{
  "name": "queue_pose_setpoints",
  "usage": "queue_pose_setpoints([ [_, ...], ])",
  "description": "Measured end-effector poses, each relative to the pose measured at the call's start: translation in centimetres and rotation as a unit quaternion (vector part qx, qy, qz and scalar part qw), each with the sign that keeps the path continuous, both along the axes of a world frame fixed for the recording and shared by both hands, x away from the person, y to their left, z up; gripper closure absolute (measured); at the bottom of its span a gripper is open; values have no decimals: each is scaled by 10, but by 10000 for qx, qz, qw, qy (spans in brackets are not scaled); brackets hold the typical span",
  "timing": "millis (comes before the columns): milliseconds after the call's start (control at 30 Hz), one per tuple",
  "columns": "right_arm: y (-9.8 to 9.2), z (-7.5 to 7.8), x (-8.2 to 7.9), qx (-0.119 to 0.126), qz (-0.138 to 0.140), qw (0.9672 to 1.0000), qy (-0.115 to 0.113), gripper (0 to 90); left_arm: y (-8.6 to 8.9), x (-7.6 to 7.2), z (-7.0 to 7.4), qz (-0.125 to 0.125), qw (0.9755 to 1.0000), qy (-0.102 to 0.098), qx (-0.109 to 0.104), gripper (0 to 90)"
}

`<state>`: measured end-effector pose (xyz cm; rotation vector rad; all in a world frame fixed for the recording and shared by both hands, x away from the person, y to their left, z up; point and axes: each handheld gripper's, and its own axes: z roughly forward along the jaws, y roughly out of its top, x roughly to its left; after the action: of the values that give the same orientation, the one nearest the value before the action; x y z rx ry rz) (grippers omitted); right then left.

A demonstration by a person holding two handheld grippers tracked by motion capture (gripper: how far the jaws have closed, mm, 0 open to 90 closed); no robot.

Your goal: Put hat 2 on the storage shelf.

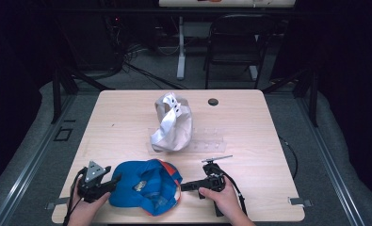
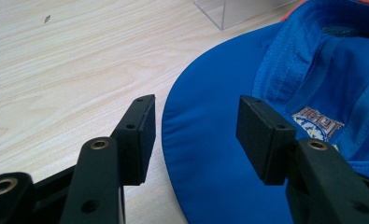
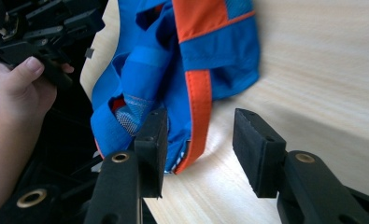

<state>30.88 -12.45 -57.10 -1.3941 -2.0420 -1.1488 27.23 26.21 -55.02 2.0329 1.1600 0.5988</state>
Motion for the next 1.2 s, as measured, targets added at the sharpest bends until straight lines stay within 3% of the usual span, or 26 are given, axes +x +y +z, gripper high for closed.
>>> queue_pose_setpoints([
  [133,9,-4,0,15,60,9999,82,563,-1,0,0,-19,10000,-8,21,481],
  [167,9,-4,0,-168,150,9997,67,563,-1,0,0,-19,10000,-16,22,481],
  [200,8,-4,2,-333,405,9984,226,565,-1,0,0,-19,10000,-21,25,481],
  [267,9,-5,4,-328,707,9959,466,565,0,0,1,-3,10000,-31,24,481],
  [400,18,-12,1,-164,445,9982,373,567,0,-1,1,2,10000,-33,17,480],
  [433,22,-15,0,-2,247,9992,301,569,0,-1,1,4,10000,-37,13,481],
  [833,18,-11,0,583,259,9962,601,687,0,-1,1,-2,10000,-35,12,481],
  [1200,12,-6,0,702,65,9949,725,770,1,-1,1,1,10000,-30,33,481],
])
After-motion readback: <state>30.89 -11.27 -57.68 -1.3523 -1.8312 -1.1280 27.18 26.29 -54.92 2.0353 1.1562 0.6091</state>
